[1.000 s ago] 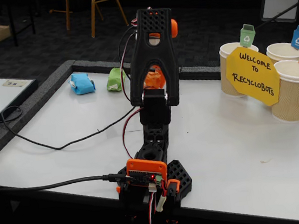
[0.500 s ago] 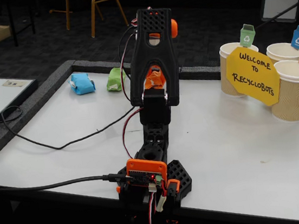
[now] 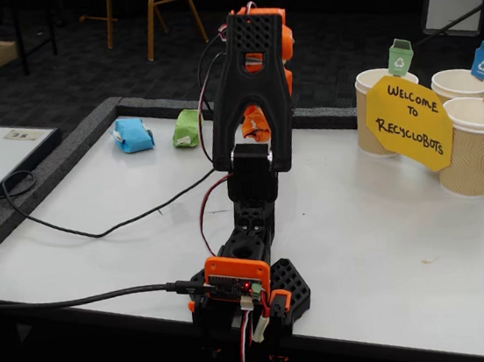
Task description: Sort rubbish by color.
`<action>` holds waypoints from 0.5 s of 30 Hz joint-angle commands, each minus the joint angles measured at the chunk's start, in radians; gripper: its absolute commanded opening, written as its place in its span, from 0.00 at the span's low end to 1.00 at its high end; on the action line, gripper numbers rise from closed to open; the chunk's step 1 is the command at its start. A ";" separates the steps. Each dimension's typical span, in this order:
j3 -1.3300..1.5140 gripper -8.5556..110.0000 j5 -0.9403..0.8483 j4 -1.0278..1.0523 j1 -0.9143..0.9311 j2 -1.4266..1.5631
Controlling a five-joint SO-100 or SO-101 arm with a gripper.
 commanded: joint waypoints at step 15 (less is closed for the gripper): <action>0.661 0.07 0.344 0.000 -0.005 1.065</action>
